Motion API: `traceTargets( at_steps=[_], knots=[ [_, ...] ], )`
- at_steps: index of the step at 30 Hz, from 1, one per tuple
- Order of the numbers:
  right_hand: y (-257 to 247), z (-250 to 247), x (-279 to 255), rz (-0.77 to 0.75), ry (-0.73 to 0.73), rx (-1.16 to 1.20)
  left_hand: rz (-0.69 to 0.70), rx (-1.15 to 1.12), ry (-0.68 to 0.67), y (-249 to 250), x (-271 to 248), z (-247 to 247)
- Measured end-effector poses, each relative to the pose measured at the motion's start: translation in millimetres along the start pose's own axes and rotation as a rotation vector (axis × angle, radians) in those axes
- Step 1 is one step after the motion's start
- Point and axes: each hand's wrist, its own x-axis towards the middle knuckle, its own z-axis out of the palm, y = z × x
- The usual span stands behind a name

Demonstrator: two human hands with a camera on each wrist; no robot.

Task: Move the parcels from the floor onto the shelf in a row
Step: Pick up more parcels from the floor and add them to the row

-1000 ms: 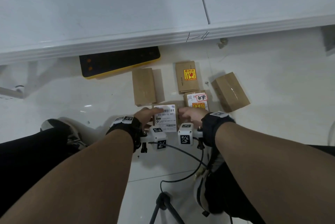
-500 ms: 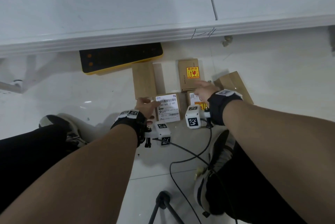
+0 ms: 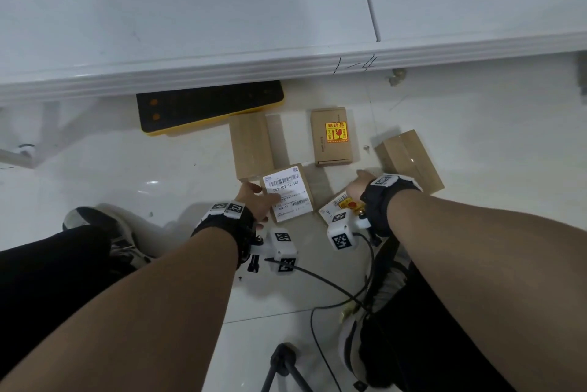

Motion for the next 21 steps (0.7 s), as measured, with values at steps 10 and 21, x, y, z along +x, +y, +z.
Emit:
traceTargets(
  at_steps=[10,21],
  knots=[
    [35.4,6.2,23.1,0.125,-0.02,-0.582,0.022,0.199,0.233,18.8,-6.1,-34.8],
    [39.2,14.0,3.4,0.139,-0.129,-0.232,0.244,0.655,0.197,56.5,36.2,-36.2]
  ],
)
